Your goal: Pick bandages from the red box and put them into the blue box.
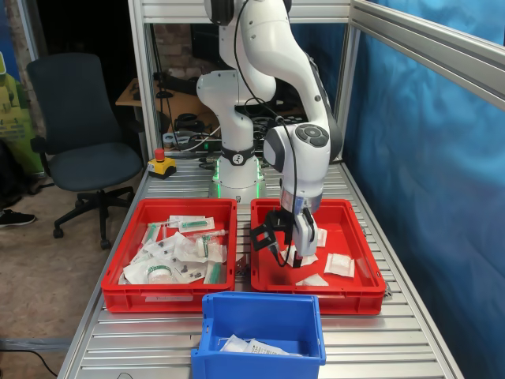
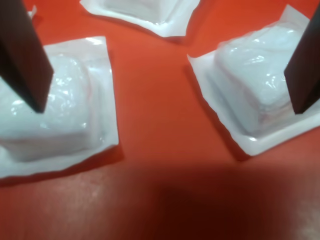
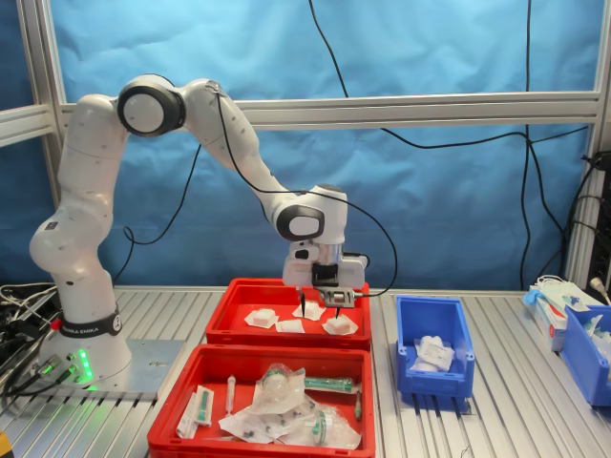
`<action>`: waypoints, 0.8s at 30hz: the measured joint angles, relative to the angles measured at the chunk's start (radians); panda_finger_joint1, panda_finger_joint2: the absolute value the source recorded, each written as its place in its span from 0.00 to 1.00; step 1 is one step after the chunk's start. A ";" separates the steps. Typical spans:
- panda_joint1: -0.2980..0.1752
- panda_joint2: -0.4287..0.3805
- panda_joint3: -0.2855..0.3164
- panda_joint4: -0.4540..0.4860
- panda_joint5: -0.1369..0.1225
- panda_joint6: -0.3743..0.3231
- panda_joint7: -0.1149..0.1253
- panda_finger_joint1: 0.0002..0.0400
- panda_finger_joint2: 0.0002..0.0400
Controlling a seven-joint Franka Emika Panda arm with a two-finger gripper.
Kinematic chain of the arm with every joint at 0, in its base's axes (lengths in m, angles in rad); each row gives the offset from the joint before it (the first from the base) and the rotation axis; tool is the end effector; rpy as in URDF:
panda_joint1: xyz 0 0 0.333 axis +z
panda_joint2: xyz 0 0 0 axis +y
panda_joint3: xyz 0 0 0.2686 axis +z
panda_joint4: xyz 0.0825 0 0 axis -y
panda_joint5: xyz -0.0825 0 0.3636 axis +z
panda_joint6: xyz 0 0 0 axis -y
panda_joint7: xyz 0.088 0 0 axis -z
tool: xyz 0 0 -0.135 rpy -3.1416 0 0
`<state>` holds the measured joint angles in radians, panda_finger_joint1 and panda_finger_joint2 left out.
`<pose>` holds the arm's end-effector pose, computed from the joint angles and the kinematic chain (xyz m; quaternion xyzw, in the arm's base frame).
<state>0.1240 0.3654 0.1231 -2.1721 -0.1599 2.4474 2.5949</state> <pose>0.5076 0.1284 0.1611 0.4412 -0.8960 0.0197 0.0458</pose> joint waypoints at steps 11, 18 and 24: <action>0.036 0.038 0.000 0.015 0.000 0.002 0.000 1.00 1.00; 0.056 0.045 0.000 0.018 0.000 0.002 0.000 1.00 1.00; 0.084 0.045 0.001 0.022 0.000 0.010 0.000 1.00 1.00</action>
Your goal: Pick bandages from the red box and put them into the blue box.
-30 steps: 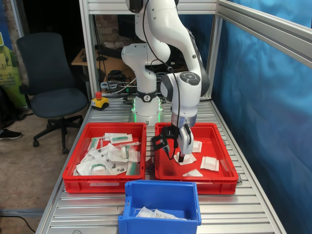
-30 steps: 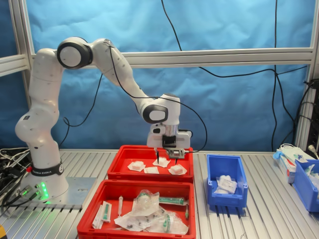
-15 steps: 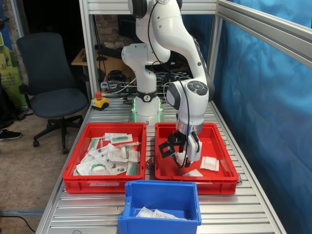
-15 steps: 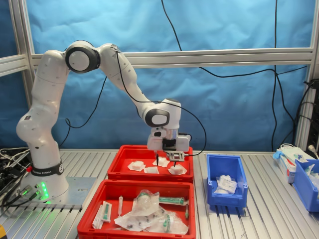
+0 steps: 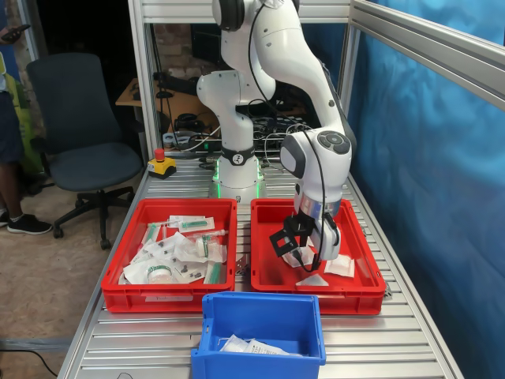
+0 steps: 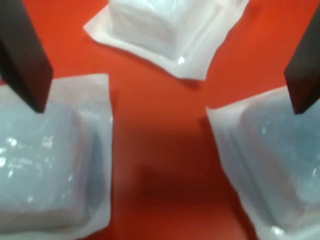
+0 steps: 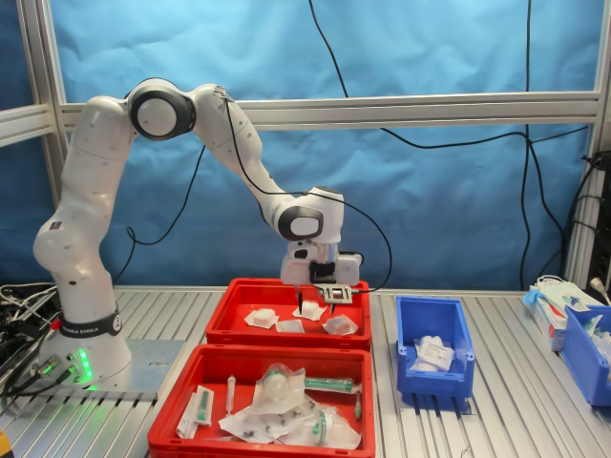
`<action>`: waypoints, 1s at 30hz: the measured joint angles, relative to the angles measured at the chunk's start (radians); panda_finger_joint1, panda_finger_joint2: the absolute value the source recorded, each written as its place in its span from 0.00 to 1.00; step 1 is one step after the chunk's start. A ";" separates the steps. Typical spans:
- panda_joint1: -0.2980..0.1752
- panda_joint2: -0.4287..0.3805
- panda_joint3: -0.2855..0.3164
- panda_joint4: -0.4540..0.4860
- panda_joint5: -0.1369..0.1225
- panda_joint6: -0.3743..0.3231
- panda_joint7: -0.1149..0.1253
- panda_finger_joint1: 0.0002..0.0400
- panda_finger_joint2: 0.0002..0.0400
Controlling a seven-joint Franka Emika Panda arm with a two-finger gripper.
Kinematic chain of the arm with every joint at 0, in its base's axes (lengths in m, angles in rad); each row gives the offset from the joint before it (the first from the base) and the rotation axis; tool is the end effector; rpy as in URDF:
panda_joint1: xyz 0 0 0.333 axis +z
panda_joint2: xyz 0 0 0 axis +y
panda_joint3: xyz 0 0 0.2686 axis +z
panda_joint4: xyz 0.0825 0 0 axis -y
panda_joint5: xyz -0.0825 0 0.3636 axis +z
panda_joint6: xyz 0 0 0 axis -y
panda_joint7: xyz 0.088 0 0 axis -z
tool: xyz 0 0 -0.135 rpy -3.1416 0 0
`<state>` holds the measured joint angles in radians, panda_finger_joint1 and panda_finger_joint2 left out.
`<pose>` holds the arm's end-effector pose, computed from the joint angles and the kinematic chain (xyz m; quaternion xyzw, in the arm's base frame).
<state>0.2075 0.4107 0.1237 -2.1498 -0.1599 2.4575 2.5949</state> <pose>0.4969 0.1721 0.1460 0.4783 -0.8765 0.0172 0.0506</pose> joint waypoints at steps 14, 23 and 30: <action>0.041 0.001 0.000 0.001 0.000 0.046 0.000 1.00 1.00; 0.063 0.028 0.000 0.003 0.000 0.058 0.000 1.00 1.00; 0.075 0.059 0.000 0.003 0.000 0.064 0.000 1.00 1.00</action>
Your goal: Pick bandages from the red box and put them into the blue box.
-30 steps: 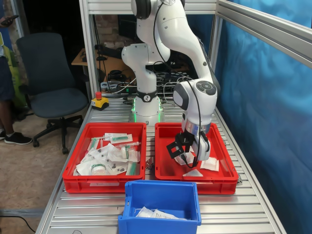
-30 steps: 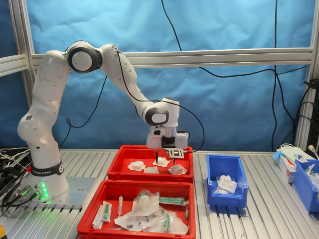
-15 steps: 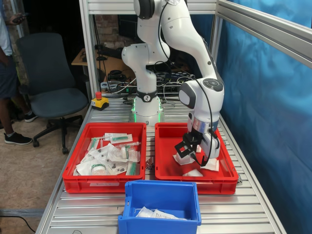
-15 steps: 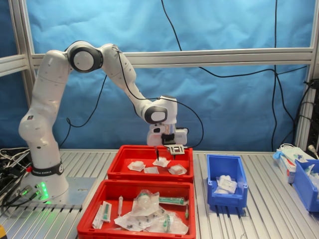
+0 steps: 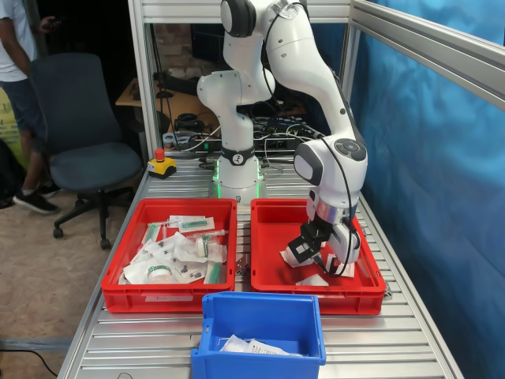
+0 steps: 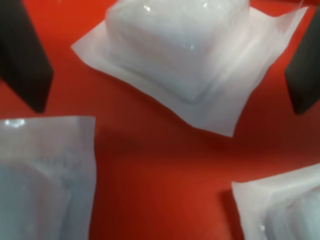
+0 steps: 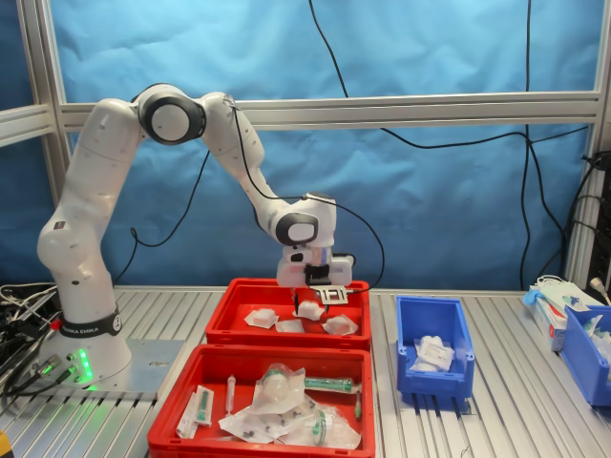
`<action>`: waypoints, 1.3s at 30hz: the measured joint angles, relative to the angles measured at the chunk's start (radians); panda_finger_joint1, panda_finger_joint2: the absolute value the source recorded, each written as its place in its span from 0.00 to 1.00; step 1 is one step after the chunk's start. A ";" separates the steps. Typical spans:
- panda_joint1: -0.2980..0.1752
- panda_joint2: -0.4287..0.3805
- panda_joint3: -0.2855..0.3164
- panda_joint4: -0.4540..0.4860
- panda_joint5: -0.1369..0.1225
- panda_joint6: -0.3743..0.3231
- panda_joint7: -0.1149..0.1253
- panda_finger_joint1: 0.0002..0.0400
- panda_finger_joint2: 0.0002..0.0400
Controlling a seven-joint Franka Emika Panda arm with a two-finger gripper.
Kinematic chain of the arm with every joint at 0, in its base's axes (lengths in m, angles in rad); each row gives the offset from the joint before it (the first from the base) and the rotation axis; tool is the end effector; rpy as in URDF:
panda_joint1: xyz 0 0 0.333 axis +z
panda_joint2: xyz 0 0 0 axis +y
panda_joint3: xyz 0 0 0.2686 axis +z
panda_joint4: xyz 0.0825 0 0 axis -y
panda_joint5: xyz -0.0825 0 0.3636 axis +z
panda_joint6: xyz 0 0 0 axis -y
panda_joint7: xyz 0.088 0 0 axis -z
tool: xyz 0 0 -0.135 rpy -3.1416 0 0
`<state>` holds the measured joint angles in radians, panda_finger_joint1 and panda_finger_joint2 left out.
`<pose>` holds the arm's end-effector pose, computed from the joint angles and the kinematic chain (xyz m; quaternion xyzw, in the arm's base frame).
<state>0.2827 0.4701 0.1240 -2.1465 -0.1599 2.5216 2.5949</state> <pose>0.4802 0.2110 0.1210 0.5123 -0.8576 0.0120 0.0449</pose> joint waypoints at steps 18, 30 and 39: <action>0.035 0.020 0.000 0.000 0.000 0.066 0.000 1.00 1.00; 0.063 0.020 0.000 0.000 0.000 0.071 0.000 1.00 1.00; 0.076 0.030 0.000 0.000 0.000 0.072 0.000 1.00 1.00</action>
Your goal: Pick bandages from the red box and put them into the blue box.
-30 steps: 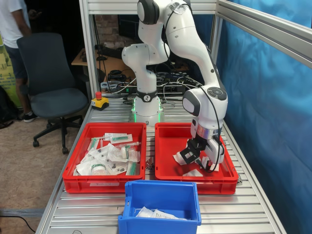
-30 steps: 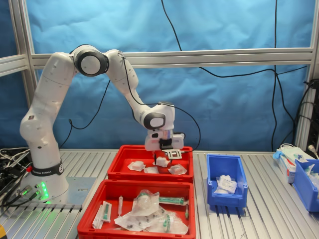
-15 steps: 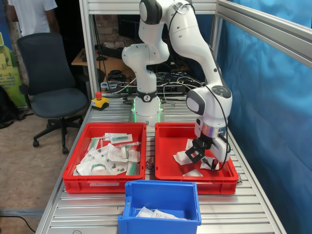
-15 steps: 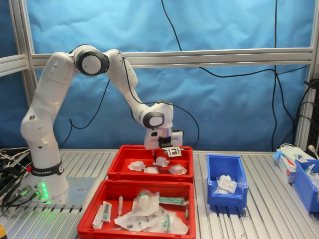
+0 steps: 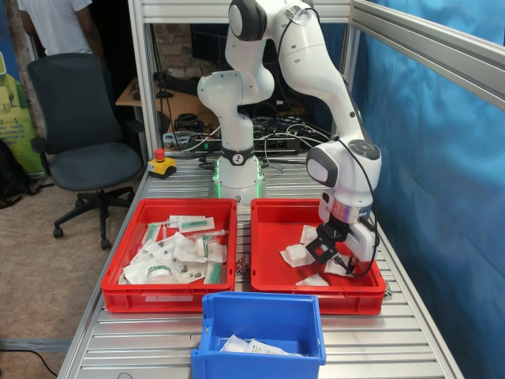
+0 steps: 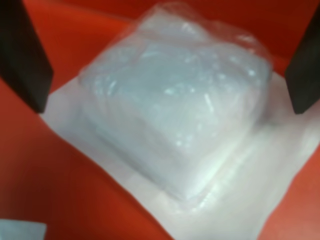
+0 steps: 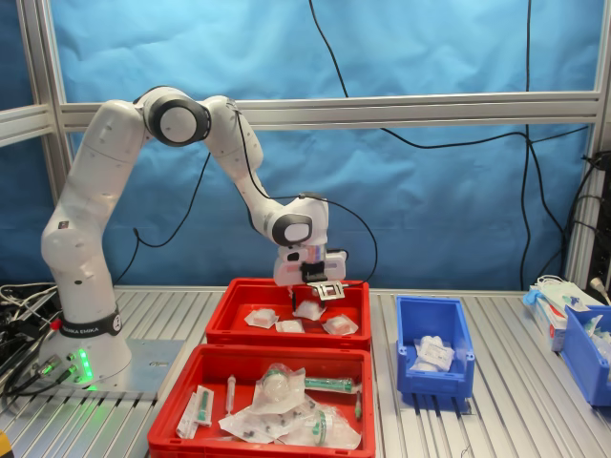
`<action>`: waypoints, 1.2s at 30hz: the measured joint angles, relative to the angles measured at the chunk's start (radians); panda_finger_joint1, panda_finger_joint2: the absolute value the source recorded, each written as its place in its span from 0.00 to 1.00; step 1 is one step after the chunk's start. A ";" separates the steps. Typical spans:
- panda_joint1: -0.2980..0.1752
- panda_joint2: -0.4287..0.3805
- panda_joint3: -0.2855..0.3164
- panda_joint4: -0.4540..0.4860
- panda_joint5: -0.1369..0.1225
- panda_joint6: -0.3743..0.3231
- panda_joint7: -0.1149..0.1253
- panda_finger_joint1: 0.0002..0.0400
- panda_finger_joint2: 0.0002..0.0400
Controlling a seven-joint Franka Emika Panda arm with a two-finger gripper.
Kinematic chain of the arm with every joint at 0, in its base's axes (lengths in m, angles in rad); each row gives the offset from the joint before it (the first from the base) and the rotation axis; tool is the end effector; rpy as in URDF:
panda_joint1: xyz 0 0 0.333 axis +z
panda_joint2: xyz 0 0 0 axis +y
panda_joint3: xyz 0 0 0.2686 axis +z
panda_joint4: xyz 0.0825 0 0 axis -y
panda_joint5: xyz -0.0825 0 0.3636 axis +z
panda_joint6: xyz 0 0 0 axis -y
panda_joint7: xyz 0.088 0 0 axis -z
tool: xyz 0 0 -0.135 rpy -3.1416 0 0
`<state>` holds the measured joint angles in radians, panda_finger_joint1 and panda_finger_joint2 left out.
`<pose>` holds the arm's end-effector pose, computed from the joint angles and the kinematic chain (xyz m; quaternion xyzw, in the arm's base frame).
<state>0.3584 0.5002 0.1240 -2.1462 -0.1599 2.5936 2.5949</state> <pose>0.4651 0.2503 0.1111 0.5453 -0.8379 0.0094 0.0230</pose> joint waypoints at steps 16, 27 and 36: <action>0.002 0.025 0.000 0.003 0.000 0.005 0.000 1.00 1.00; 0.002 0.025 -0.007 0.004 0.000 0.006 0.000 1.00 1.00; 0.002 0.025 -0.011 0.007 0.000 0.007 0.000 0.79 0.79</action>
<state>0.3607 0.5256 0.1132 -2.1393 -0.1599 2.6006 2.5951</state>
